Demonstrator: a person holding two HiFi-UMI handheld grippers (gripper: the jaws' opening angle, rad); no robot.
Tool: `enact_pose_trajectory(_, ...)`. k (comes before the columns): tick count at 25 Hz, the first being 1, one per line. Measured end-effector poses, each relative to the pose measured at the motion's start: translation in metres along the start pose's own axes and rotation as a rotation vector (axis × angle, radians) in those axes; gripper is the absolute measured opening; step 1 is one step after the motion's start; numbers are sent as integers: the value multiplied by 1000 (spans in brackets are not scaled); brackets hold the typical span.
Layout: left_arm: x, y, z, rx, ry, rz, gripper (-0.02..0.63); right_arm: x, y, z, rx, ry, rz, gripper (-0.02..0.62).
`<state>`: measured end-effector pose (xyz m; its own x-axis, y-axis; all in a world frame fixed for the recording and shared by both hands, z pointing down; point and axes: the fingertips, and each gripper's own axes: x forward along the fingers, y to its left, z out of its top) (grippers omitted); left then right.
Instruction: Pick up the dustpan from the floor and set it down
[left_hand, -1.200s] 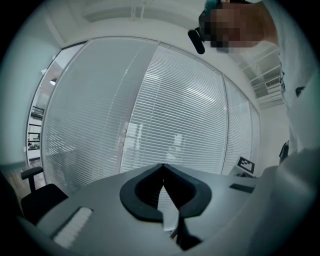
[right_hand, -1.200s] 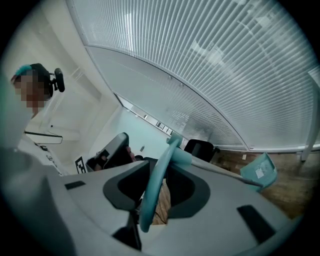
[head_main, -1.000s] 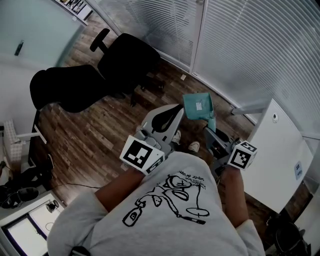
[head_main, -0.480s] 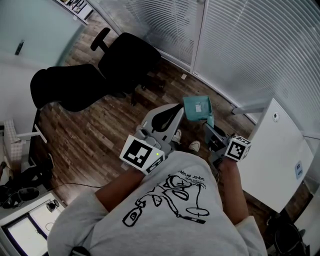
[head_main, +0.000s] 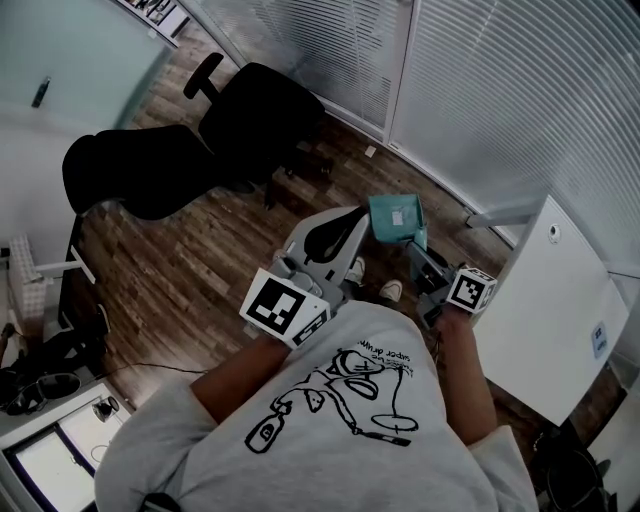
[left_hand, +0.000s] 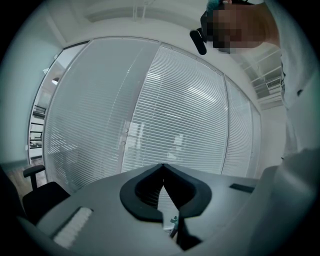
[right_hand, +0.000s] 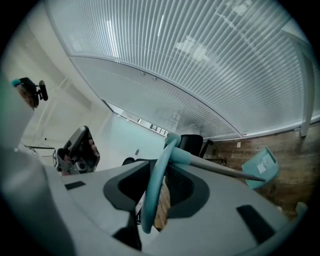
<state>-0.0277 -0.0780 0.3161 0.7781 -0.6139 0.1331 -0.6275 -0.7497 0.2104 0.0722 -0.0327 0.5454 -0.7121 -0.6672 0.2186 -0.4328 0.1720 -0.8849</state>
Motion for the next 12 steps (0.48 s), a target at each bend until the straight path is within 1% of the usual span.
enact_pose_trajectory(6, -5, -3, -1, 1, 1, 4, 2, 3, -14, -8, 33, -15, 22, 91)
enact_pose_trajectory(12, -5, 0, -2, 1, 2, 7, 2, 12, -39, -16, 71, -1, 17, 89)
